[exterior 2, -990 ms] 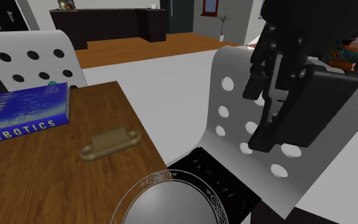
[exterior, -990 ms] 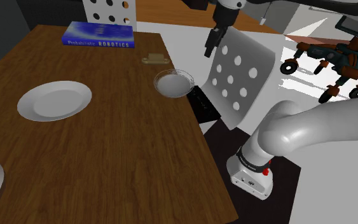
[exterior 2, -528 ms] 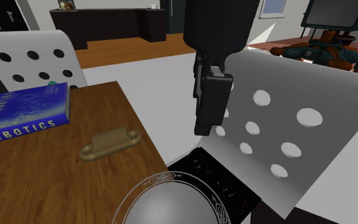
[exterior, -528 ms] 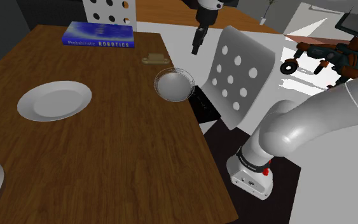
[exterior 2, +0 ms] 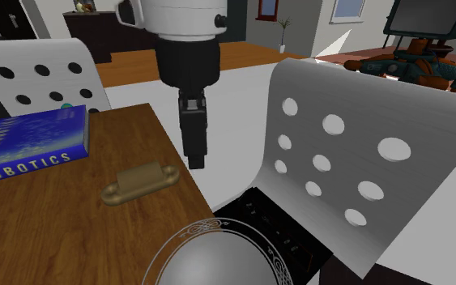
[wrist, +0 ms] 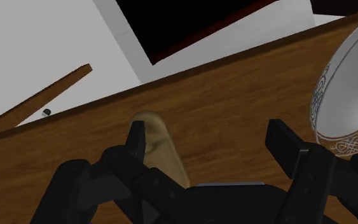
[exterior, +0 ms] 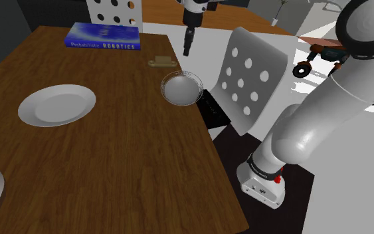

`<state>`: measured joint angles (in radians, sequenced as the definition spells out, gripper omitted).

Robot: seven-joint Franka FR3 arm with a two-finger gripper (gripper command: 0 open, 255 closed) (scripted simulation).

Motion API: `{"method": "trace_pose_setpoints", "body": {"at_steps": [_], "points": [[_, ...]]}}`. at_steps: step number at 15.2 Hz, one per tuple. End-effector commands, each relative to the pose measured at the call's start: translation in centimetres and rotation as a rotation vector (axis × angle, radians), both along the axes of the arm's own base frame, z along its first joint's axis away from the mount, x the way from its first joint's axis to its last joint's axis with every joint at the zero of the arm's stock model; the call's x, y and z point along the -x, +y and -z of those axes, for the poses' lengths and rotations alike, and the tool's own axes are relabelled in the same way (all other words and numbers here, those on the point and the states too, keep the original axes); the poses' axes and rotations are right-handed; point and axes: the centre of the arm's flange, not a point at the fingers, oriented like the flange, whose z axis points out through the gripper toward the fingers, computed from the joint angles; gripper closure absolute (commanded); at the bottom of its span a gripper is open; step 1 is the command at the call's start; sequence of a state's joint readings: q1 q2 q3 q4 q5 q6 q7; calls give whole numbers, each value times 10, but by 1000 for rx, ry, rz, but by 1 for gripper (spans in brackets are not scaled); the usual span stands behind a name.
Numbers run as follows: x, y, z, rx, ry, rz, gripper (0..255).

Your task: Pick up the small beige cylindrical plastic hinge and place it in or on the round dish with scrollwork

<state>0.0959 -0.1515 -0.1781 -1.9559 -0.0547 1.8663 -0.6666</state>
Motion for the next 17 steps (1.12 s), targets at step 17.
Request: {"method": "trace_pose_setpoints", "body": {"at_steps": [17], "points": [[-125,15,95,-30,64,-261,0]]}}
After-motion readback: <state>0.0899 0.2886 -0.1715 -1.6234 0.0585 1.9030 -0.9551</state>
